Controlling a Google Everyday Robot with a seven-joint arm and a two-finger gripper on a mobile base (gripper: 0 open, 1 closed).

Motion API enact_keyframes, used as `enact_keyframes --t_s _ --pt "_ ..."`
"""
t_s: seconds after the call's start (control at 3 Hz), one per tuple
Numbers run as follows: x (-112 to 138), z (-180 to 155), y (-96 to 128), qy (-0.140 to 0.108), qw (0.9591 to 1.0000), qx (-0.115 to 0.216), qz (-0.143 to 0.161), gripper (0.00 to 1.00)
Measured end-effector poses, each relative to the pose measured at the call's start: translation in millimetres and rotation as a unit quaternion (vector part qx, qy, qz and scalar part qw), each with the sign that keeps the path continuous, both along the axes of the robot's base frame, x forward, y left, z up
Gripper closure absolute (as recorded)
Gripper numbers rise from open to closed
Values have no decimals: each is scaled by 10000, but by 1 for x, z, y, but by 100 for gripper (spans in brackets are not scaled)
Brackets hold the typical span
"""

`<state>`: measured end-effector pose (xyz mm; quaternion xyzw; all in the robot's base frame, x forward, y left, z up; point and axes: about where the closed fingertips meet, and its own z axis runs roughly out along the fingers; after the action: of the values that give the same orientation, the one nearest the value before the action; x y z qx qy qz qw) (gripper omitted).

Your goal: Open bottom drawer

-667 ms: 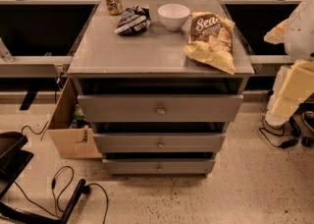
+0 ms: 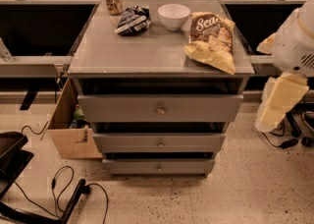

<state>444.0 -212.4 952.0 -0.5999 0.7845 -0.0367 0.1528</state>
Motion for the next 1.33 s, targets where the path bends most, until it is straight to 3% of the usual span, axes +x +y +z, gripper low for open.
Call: enact_keyframes --t_s 0.33,0.67,1.0,1.33 --pt "7 -52 5 73 9999 -94 -54 0" --pt "17 -153 9 122 9987 -491 -111 0" --pt "20 -221 8 138 9974 -701 -134 0" --pt "16 -264 11 179 9973 -655 -285 0"
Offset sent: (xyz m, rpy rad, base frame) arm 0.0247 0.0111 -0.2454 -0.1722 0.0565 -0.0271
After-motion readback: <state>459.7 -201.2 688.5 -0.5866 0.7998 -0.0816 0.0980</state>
